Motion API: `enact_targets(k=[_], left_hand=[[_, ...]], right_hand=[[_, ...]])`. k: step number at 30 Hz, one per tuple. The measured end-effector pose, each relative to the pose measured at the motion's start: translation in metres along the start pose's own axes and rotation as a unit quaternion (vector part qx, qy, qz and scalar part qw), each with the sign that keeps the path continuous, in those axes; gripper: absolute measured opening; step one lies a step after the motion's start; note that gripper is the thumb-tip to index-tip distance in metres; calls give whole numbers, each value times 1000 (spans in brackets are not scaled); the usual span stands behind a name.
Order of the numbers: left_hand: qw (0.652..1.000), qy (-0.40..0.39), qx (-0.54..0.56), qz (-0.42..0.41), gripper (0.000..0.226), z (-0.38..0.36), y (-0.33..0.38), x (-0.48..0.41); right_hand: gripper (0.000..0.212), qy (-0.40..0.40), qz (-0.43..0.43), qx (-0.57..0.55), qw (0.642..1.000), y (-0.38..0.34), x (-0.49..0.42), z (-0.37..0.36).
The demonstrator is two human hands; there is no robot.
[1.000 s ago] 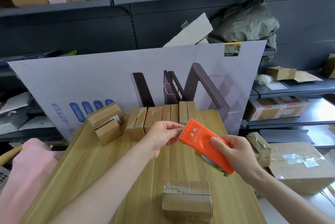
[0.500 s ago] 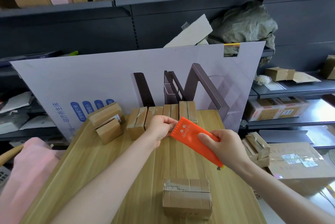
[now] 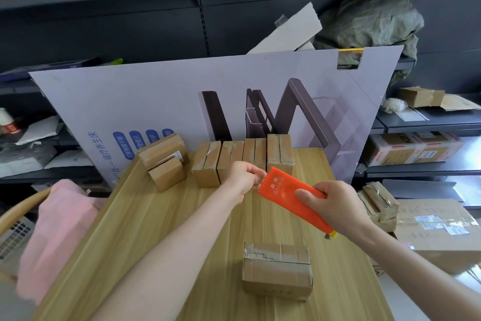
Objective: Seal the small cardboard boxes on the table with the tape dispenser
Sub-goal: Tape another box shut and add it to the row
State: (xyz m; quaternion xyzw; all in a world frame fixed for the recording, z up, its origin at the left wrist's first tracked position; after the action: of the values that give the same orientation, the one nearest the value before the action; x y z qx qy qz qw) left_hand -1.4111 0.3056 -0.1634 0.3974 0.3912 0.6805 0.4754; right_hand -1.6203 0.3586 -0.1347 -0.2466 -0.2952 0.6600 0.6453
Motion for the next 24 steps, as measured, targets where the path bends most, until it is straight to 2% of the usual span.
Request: enact_targets(k=[4,7,10,13,18,24], left_hand=[[998,58,-33,-1,23,23,-20,-7],[993,102,-54,34,21,51,-51,-10],[992,88,-72,56,22,56,-87,-1],[993,56,-74,78,14,40,-124,16],[988,71,-50,129,10,15,-170,40],[982,87,-46,162,14,-6,-195,47]], right_hand=[[33,-2,-21,11,1000,27,4,4],[32,-9,-46,11,999,57,10,6],[34,-25,-64,35,997,83,15,2],[38,-43,-79,136,987,101,11,-8],[44,-94,-105,249,958,120,5,-33],[44,-122,-112,312,936,125,-9,-47]])
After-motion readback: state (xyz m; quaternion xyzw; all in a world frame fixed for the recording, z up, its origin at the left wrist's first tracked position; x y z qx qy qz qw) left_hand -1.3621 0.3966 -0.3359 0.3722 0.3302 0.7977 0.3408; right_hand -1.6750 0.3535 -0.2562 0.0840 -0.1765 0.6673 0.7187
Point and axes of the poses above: each hand's wrist, its own x-axis away from the middle knuckle, its own z-axis out of the back of the hand, y = z × x, the point moved 2 cm from there along -x, towards the middle knuckle, and after that the axes turned 5 degrees about -z, right-handed, at the moved point
